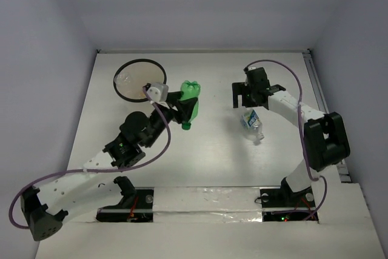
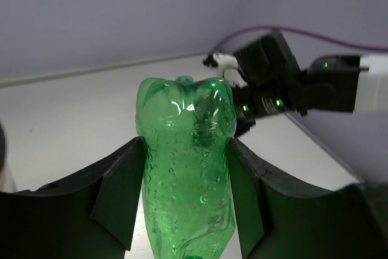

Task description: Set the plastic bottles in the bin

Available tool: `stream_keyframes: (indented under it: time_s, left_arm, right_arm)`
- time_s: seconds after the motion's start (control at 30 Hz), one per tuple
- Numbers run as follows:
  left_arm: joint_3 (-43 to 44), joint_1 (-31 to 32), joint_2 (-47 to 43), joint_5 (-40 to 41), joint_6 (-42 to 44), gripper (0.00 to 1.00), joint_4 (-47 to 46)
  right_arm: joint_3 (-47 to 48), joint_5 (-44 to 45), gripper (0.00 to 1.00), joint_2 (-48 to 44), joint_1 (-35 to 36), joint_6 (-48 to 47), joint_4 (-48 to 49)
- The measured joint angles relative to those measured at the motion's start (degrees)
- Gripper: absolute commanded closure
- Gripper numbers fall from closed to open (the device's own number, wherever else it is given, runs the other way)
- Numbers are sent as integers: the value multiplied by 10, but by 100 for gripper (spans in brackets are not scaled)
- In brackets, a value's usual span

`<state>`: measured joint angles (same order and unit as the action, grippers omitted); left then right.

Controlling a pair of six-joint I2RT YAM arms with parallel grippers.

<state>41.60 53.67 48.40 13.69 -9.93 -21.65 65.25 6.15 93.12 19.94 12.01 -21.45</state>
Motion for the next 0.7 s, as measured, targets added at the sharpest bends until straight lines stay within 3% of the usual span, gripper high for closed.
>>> stream_keyframes:
  time_s: [0.23, 0.5, 0.7]
  left_arm:
    - [25, -40, -27, 20, -33, 64, 2]
    - [54, -88, -19, 103, -34, 65, -42]
    - [91, -196, 57, 130, -25, 66, -80]
  right_arm:
    - [6, -6, 9, 42, 0, -5, -37]
    - [42, -19, 40, 86, 0, -14, -51]
    - [50, -55, 45, 93, 0, -14, -48]
